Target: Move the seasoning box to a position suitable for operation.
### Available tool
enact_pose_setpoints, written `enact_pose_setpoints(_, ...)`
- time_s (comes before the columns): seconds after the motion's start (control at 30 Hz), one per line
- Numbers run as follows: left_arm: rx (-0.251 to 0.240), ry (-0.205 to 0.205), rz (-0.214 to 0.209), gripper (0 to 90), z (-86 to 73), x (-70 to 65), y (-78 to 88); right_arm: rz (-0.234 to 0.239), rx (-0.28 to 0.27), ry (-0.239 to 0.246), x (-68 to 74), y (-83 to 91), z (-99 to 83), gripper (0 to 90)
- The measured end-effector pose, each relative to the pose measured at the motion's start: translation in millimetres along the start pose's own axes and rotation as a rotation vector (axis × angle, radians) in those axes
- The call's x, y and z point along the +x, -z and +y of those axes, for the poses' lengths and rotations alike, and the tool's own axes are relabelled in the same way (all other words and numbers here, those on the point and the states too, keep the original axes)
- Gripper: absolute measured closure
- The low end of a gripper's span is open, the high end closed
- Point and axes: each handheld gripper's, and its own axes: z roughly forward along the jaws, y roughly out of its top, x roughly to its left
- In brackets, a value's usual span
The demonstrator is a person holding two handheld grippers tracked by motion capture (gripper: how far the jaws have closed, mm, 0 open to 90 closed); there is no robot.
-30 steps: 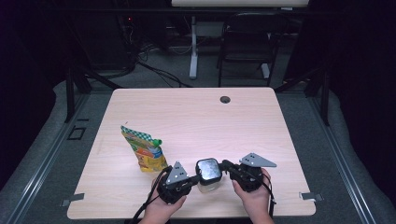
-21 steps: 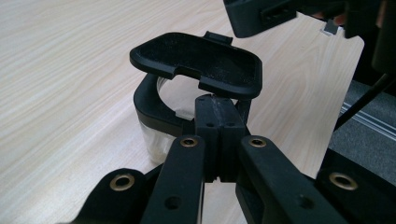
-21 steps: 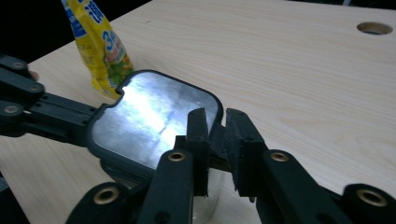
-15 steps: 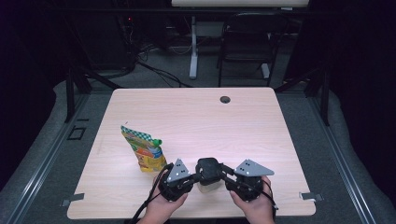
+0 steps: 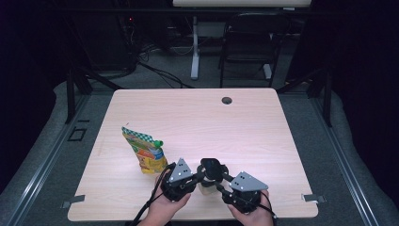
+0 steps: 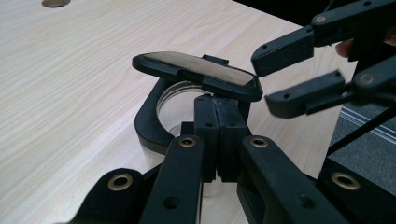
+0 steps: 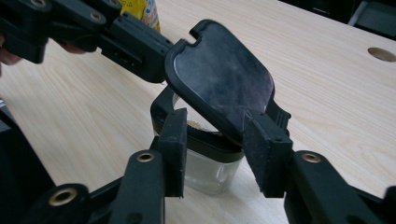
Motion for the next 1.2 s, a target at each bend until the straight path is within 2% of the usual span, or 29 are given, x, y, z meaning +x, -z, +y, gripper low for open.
enact_pose_setpoints(0.07,-0.003,-0.001,-0.001,89.2,0.9,-0.4,-1.0,-0.03,-0.002,0.024,2.0,-2.2,-0.5,56.0)
enact_pose_setpoints(0.17,0.003,-0.006,-0.001,88.9,1.5,-0.3,-3.2,-0.066,-0.007,0.014,2.5,-8.0,-1.7,54.1)
enact_pose_setpoints(0.23,0.004,-0.007,0.002,88.7,1.1,-0.3,-4.0,-0.074,-0.005,0.011,1.9,-8.8,-1.5,54.3)
enact_pose_setpoints(0.5,0.034,0.0,0.013,88.6,-7.9,3.7,-13.1,-0.074,-0.014,-0.005,0.6,-10.2,-2.5,54.6)
enact_pose_setpoints(0.8,0.022,-0.013,0.021,88.6,-9.5,2.2,-13.5,-0.064,-0.043,-0.044,-3.8,-6.8,-2.0,56.9)
enact_pose_setpoints(1.2,0.019,-0.017,0.017,89.3,-9.5,1.8,-14.3,-0.062,-0.1,-0.136,-15.7,-0.5,-2.9,71.1)
